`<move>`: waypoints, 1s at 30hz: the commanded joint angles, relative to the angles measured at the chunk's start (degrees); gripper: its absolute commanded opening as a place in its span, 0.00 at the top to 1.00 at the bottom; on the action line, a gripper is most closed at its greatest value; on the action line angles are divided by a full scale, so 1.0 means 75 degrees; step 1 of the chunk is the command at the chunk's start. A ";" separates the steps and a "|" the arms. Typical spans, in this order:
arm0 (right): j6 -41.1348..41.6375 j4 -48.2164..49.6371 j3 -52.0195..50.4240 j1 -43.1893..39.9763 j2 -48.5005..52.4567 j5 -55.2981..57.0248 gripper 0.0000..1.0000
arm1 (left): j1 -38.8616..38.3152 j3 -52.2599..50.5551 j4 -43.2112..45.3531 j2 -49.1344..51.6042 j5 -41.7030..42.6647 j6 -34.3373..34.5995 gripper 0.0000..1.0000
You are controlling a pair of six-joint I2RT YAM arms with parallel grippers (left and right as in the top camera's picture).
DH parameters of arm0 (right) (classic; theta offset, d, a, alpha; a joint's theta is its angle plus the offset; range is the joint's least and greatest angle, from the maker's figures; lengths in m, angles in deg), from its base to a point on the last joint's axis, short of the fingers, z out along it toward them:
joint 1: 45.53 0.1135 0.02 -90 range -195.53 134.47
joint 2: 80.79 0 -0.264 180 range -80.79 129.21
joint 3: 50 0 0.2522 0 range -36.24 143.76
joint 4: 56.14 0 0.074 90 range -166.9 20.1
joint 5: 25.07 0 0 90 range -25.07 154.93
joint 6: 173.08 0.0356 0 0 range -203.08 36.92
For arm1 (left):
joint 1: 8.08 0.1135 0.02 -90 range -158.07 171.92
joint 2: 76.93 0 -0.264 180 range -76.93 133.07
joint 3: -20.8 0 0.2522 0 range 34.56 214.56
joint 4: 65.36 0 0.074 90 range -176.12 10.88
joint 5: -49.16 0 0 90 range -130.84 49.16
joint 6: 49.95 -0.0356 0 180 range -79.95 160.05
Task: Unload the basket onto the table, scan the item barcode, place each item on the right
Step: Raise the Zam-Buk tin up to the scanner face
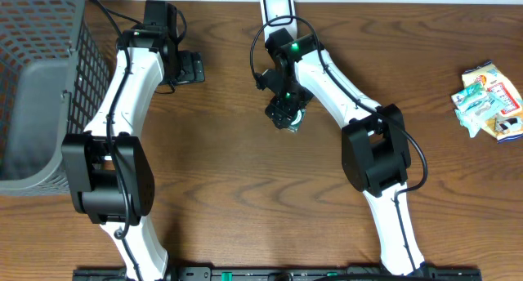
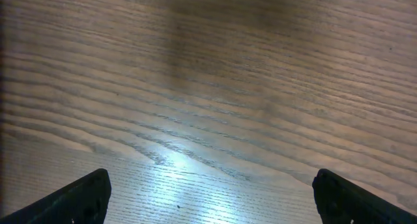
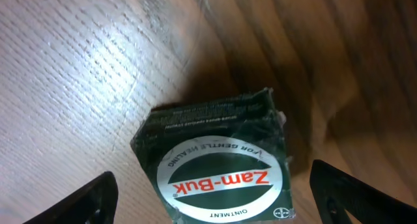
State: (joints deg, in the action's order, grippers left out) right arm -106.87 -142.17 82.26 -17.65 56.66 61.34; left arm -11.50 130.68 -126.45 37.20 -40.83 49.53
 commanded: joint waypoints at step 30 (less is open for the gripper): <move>0.2267 0.1489 0.0941 -0.0248 0.0219 0.0213 0.58 | 0.0032 -0.0058 0.0003 0.0015 -0.0067 0.0122 0.02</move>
State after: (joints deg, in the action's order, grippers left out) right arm -93.72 -131.92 83.37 -18.09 58.48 63.37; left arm -11.50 130.68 -126.45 37.20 -40.81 49.57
